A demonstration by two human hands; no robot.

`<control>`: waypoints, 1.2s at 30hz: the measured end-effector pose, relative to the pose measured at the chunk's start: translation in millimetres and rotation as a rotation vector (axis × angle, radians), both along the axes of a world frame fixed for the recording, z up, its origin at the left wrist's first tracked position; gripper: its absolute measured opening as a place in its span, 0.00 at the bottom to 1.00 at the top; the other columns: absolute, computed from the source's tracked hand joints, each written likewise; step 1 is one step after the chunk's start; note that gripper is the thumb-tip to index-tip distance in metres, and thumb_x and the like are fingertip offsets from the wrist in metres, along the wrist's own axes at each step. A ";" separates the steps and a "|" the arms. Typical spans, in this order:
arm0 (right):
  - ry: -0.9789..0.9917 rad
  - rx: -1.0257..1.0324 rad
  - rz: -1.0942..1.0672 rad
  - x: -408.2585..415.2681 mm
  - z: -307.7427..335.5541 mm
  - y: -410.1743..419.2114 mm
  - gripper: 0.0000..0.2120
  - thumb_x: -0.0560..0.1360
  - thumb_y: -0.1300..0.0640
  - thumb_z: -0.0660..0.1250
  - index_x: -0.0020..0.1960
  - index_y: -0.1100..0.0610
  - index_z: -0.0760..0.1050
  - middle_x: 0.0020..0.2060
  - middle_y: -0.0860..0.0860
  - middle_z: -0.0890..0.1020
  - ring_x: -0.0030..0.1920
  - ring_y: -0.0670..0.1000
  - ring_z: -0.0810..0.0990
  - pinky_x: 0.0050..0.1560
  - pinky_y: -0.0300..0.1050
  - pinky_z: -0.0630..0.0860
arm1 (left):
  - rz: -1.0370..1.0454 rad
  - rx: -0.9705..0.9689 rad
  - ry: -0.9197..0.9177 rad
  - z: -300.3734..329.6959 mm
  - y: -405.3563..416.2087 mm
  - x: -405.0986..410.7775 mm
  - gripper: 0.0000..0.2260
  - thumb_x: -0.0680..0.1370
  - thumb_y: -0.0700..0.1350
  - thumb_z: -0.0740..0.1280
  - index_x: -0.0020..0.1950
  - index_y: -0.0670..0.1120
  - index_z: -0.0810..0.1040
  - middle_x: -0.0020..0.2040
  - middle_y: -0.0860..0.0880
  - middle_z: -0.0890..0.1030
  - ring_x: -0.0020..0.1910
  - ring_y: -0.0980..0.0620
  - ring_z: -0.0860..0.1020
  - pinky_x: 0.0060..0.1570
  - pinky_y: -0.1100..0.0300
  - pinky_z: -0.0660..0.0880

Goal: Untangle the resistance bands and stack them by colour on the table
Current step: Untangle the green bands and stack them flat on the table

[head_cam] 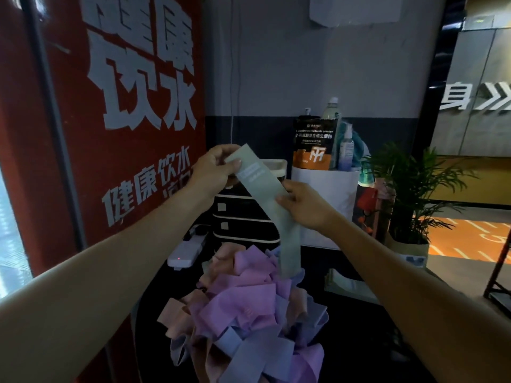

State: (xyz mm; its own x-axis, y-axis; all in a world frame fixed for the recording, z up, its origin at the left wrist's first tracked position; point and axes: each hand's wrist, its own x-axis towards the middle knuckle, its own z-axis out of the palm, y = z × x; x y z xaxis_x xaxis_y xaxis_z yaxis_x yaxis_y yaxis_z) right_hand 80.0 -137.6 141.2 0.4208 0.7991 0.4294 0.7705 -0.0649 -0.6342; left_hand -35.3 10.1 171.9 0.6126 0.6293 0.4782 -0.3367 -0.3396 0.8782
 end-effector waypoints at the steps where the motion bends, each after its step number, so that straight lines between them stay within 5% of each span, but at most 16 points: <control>1: -0.027 -0.021 -0.015 3.1 -0.5 -5.3 0.09 0.79 0.60 0.58 0.50 0.67 0.71 0.41 0.60 0.77 0.40 0.53 0.75 0.43 0.39 0.72 | -0.014 0.004 0.037 -5.3 -1.8 1.9 0.09 0.79 0.37 0.63 0.51 0.51 0.75 0.51 0.50 0.77 0.48 0.54 0.77 0.43 0.63 0.78; 4: -0.085 -0.090 -0.056 12.1 -6.7 -20.1 0.05 0.80 0.60 0.58 0.47 0.60 0.70 0.35 0.50 0.71 0.35 0.45 0.69 0.34 0.32 0.63 | -0.026 -0.003 0.068 -22.1 -11.6 8.9 0.06 0.79 0.39 0.62 0.51 0.50 0.74 0.48 0.49 0.76 0.46 0.55 0.77 0.37 0.67 0.78; 8: -0.154 -0.196 -0.096 25.3 -24.3 -37.3 0.09 0.80 0.59 0.58 0.53 0.63 0.73 0.40 0.52 0.73 0.38 0.47 0.71 0.35 0.32 0.65 | 0.003 -0.020 0.095 -49.2 -22.2 17.0 0.05 0.79 0.42 0.63 0.43 0.50 0.74 0.44 0.50 0.74 0.44 0.55 0.75 0.40 0.63 0.76; 13: -0.239 -0.317 -0.115 37.3 -52.3 -54.0 0.10 0.80 0.59 0.57 0.40 0.56 0.68 0.39 0.54 0.74 0.42 0.52 0.72 0.36 0.41 0.63 | 0.017 0.044 0.193 -91.8 -29.3 20.5 0.07 0.79 0.41 0.63 0.42 0.48 0.72 0.39 0.51 0.72 0.40 0.55 0.72 0.43 0.59 0.73; 17: -0.232 -0.369 -0.115 32.2 -76.0 -53.1 0.10 0.80 0.57 0.58 0.42 0.58 0.70 0.38 0.53 0.75 0.40 0.53 0.73 0.37 0.42 0.63 | 0.071 0.033 0.237 -120.4 -26.3 16.1 0.07 0.79 0.41 0.63 0.41 0.48 0.72 0.37 0.51 0.73 0.39 0.54 0.71 0.42 0.58 0.71; 22: -0.227 -0.432 -0.028 13.8 -99.3 -42.6 0.20 0.75 0.62 0.66 0.32 0.48 0.61 0.32 0.38 0.63 0.32 0.40 0.64 0.34 0.26 0.65 | 0.199 -0.068 0.276 -143.5 -7.4 4.6 0.08 0.79 0.40 0.63 0.40 0.49 0.72 0.41 0.53 0.74 0.46 0.50 0.73 0.50 0.52 0.73; 26: -0.307 -0.517 -0.045 16.5 -118.1 -40.1 0.03 0.73 0.59 0.68 0.46 0.56 0.76 0.39 0.47 0.74 0.43 0.51 0.71 0.37 0.36 0.64 | 0.289 -0.129 0.288 -147.2 3.7 -1.9 0.07 0.79 0.42 0.62 0.41 0.49 0.72 0.42 0.49 0.75 0.45 0.47 0.74 0.42 0.53 0.72; 27: -0.317 -0.555 -0.063 19.5 -120.5 -42.6 0.09 0.73 0.57 0.68 0.51 0.59 0.77 0.43 0.51 0.76 0.45 0.53 0.73 0.41 0.42 0.66 | 0.304 -0.147 0.284 -148.2 6.4 -2.0 0.08 0.79 0.43 0.63 0.40 0.50 0.72 0.41 0.49 0.75 0.45 0.46 0.75 0.43 0.51 0.73; 30: -0.322 -0.549 -0.097 28.5 -123.8 -54.5 0.04 0.73 0.56 0.68 0.42 0.56 0.76 0.40 0.54 0.77 0.45 0.55 0.75 0.40 0.44 0.65 | 0.328 -0.156 0.277 -149.3 9.0 -1.6 0.09 0.79 0.43 0.63 0.39 0.50 0.71 0.39 0.49 0.74 0.44 0.46 0.75 0.39 0.52 0.73; 32: -0.280 -0.525 -0.131 33.9 -122.7 -61.4 0.14 0.73 0.56 0.69 0.33 0.51 0.67 0.32 0.48 0.71 0.41 0.52 0.71 0.36 0.45 0.62 | 0.318 -0.150 0.275 -148.8 7.1 -0.1 0.09 0.79 0.42 0.63 0.39 0.49 0.71 0.39 0.49 0.74 0.43 0.45 0.74 0.31 0.57 0.69; 36: -0.248 -0.490 -0.166 41.0 -113.0 -74.4 0.07 0.74 0.56 0.69 0.45 0.56 0.72 0.39 0.52 0.73 0.43 0.50 0.71 0.35 0.44 0.61 | 0.293 -0.174 0.265 -146.0 3.6 5.7 0.08 0.79 0.43 0.63 0.40 0.50 0.71 0.41 0.49 0.75 0.45 0.46 0.76 0.35 0.56 0.73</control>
